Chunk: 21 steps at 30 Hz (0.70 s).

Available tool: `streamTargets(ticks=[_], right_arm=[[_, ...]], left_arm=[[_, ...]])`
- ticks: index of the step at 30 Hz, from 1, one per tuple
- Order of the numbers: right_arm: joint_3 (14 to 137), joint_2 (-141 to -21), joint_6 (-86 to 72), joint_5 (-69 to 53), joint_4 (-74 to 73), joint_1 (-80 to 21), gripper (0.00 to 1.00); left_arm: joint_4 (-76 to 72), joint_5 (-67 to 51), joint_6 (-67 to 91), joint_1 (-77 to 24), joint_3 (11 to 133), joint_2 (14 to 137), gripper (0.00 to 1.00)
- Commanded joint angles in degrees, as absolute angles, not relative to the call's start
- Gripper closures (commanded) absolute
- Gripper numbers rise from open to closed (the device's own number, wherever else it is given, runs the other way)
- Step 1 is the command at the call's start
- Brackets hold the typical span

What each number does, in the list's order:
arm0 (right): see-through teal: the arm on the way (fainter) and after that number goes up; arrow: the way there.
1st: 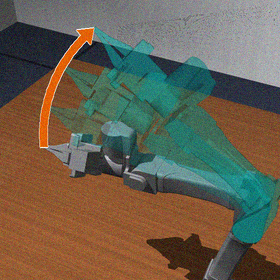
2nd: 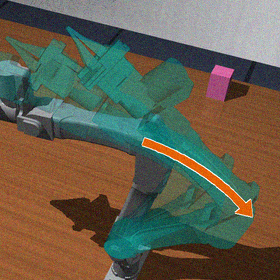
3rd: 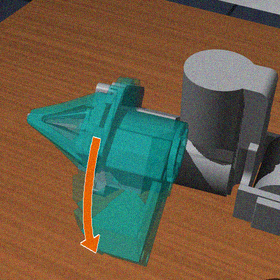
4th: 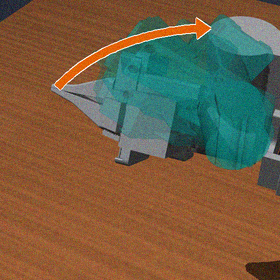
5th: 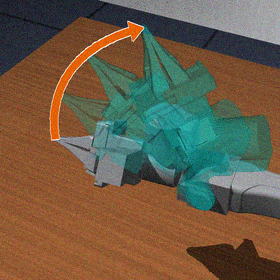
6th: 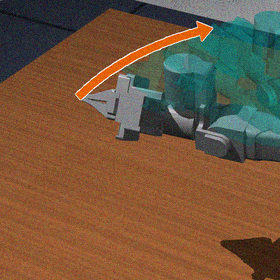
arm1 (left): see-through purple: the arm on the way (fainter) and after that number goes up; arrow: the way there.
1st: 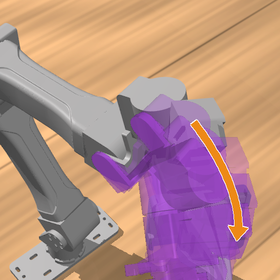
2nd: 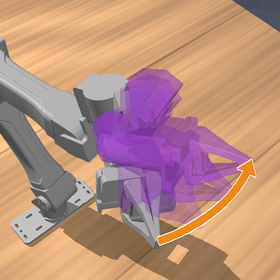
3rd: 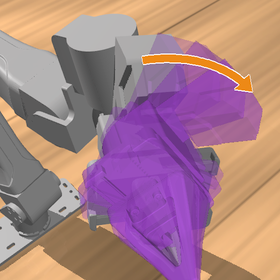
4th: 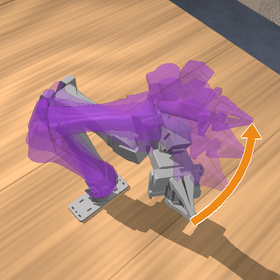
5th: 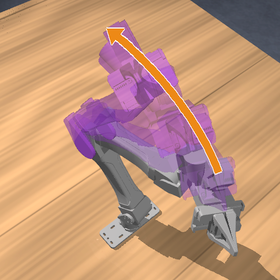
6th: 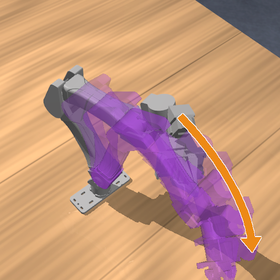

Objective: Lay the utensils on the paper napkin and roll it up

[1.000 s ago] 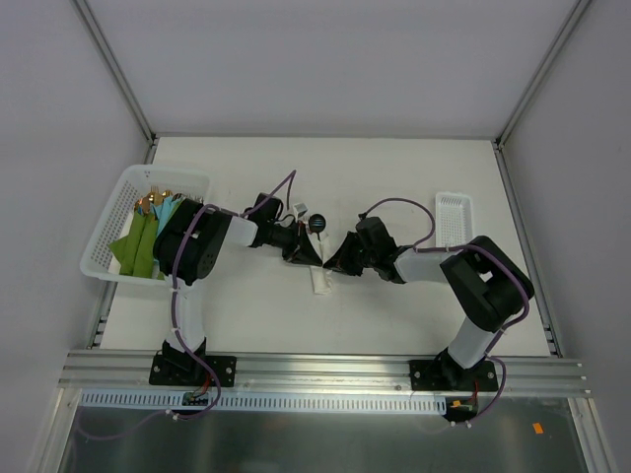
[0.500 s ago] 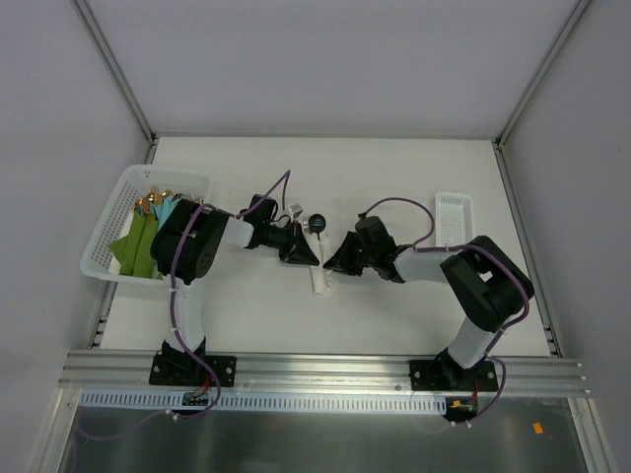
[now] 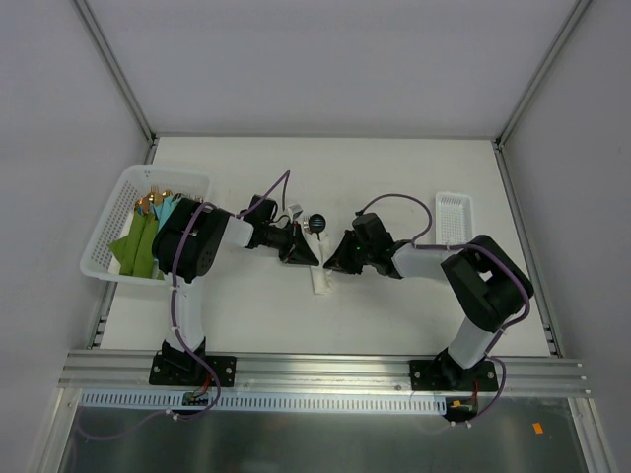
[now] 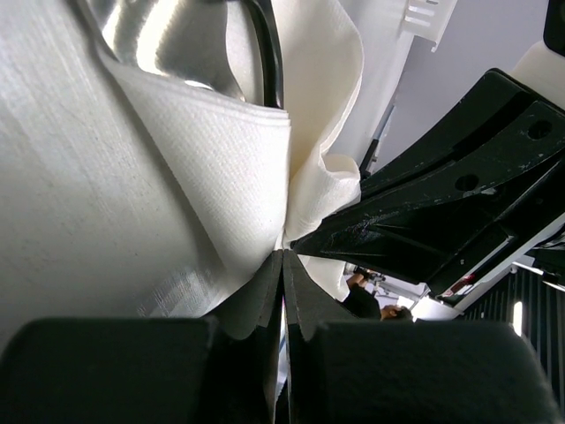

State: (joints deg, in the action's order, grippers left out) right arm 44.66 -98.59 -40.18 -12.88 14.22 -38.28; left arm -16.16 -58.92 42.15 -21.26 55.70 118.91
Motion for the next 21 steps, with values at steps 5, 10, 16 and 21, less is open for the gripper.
streamTargets(ticks=[5,10,16,21], right_arm=[[47.2,-96.86,-38.85,-12.13,10.55,-39.55,1.0],[47.9,-96.59,-39.73,-12.74,11.78,-40.16,1.0],[48.16,-95.98,-41.22,-13.1,13.71,-40.34,1.0],[48.51,-96.24,-42.71,-13.79,15.9,-40.34,1.0]], left_arm=[[-9.67,-51.42,36.65,-20.83,55.63,121.64,0.99],[-9.05,-50.98,36.3,-20.83,55.63,121.73,1.0],[-8.7,-50.45,36.04,-20.83,55.63,121.47,1.0],[-8.44,-50.27,35.95,-20.74,55.72,121.55,1.0]])
